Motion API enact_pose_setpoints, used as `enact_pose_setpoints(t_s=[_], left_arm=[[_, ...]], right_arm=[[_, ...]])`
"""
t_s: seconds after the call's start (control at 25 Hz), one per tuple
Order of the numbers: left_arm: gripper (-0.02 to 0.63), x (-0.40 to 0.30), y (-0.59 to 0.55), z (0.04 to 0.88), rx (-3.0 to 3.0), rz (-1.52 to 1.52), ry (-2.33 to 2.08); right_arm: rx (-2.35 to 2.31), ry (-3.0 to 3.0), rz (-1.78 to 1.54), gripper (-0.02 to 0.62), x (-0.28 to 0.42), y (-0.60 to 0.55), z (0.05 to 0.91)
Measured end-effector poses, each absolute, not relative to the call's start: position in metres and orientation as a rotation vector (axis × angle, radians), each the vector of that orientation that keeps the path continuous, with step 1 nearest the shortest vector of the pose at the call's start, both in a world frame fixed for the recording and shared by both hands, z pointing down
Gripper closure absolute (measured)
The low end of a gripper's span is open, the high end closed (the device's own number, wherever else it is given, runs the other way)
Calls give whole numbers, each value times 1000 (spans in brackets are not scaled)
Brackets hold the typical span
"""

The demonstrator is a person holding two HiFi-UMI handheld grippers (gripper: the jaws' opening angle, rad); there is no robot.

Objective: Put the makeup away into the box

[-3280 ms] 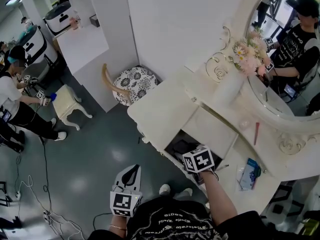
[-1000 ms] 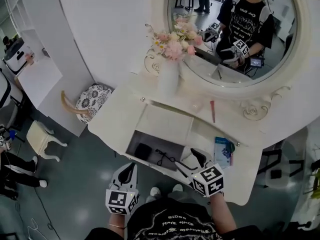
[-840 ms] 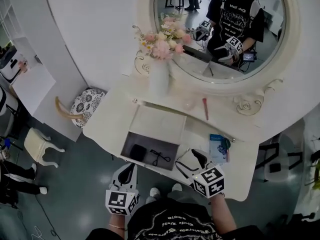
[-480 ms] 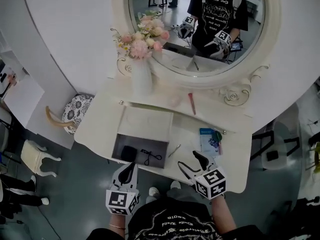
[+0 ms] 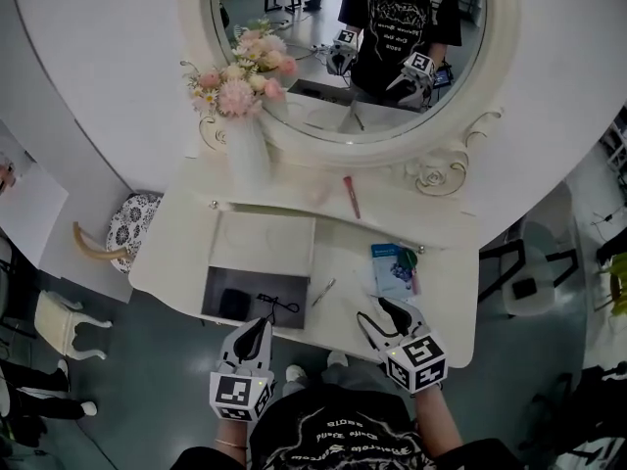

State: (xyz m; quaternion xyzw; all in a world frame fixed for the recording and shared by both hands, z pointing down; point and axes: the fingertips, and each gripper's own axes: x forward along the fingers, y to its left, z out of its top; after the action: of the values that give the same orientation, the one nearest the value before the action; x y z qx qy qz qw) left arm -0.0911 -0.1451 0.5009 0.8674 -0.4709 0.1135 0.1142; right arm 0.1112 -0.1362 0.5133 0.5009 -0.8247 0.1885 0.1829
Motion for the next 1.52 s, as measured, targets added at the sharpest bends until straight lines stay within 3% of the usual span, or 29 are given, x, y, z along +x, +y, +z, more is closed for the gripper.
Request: enact_pose_setpoints(t_s=[0.24,0.4,0.8,1.52], left_arm=[[583,-79,-148,504,2552,330,-1359],[583,-76,-149,505,2552,336,-1352],[583,-70,-153,508,2564,350,-1332],[583,-67,-155,513,2564,404,-1329]], right_arm=[[1480,-2300,522,433,129,-134,514],[1512,-2283,522,517,136,-133,517],[1561,-2238,492,582,146,-130,523],[1717,-2123,476,588,174,-126,527]])
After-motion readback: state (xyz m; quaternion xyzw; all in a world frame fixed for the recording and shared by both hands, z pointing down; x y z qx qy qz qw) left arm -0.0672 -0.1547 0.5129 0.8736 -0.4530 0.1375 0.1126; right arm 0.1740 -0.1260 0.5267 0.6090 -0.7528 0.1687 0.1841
